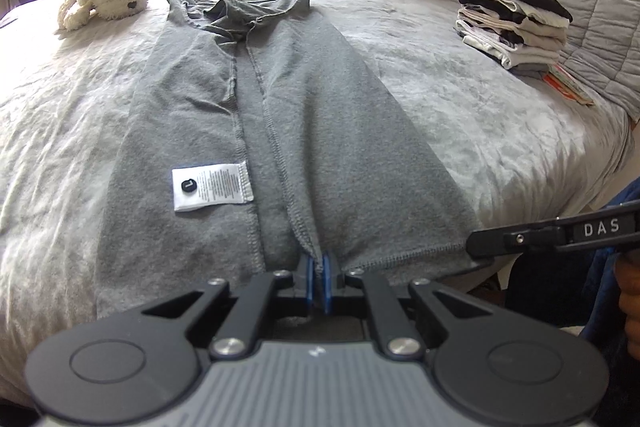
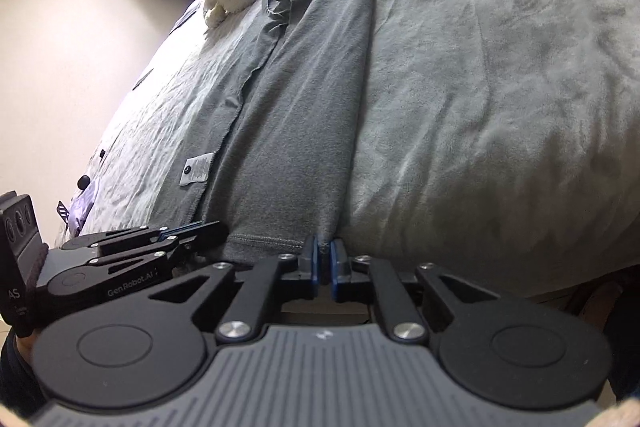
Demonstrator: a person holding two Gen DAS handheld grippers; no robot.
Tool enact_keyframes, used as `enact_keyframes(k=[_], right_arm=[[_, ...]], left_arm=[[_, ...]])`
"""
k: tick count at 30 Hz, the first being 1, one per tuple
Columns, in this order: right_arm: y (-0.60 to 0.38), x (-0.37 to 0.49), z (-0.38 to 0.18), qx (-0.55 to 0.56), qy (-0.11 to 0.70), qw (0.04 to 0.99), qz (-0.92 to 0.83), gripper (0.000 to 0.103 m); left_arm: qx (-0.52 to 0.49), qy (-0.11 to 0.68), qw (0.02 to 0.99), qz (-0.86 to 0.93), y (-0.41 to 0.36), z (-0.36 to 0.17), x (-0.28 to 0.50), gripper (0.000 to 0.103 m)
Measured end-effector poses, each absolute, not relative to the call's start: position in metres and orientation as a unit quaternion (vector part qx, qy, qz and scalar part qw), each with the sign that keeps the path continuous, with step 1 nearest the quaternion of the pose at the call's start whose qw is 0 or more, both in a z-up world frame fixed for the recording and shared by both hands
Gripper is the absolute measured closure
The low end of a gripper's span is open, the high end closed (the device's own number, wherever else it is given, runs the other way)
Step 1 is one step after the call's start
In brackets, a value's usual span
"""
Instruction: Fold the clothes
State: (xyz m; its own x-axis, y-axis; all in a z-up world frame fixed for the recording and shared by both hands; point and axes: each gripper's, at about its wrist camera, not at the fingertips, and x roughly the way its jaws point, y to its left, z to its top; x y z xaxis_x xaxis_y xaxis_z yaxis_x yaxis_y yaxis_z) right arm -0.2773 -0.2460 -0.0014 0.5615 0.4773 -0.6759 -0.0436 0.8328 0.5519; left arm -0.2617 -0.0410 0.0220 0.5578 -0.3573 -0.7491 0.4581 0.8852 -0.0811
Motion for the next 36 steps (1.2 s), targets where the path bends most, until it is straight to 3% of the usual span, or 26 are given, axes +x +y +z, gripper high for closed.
enact_keyframes(k=[5,6,8,9,18,24,30,36], right_arm=[[-0.241,-0.279,0.001,0.213,0.452,0.853,0.151,0.093],[-0.241,-0.280,0.004,0.203,0.452,0.855,0.151,0.086],[-0.243,-0.281,0.009,0.191,0.448,0.860,0.152,0.086],[-0.244,-0.282,0.012,0.187,0.443,0.863,0.154,0.086],[-0.258,-0.261,0.038,0.143,0.426,0.881,0.148,0.086],[-0.260,-0.224,0.067,0.073,0.428,0.880,0.192,0.082],[-0.253,-0.164,0.077,-0.003,0.414,0.883,0.219,0.077],[-0.236,-0.112,0.051,-0.021,0.432,0.870,0.237,0.077]], left_arm=[[0.077,0.408,0.878,-0.237,-0.042,0.024,-0.264,0.096],[0.070,0.412,0.874,-0.247,-0.039,0.026,-0.262,0.095],[0.049,0.421,0.870,-0.252,-0.030,0.031,-0.257,0.082],[0.032,0.425,0.869,-0.251,-0.025,0.033,-0.254,0.081],[-0.055,0.438,0.858,-0.264,0.001,0.057,-0.231,0.079],[-0.149,0.483,0.824,-0.257,0.010,0.069,-0.199,0.070],[-0.152,0.466,0.833,-0.256,-0.018,0.086,-0.166,0.064],[-0.133,0.473,0.829,-0.266,-0.049,0.059,-0.120,0.062]])
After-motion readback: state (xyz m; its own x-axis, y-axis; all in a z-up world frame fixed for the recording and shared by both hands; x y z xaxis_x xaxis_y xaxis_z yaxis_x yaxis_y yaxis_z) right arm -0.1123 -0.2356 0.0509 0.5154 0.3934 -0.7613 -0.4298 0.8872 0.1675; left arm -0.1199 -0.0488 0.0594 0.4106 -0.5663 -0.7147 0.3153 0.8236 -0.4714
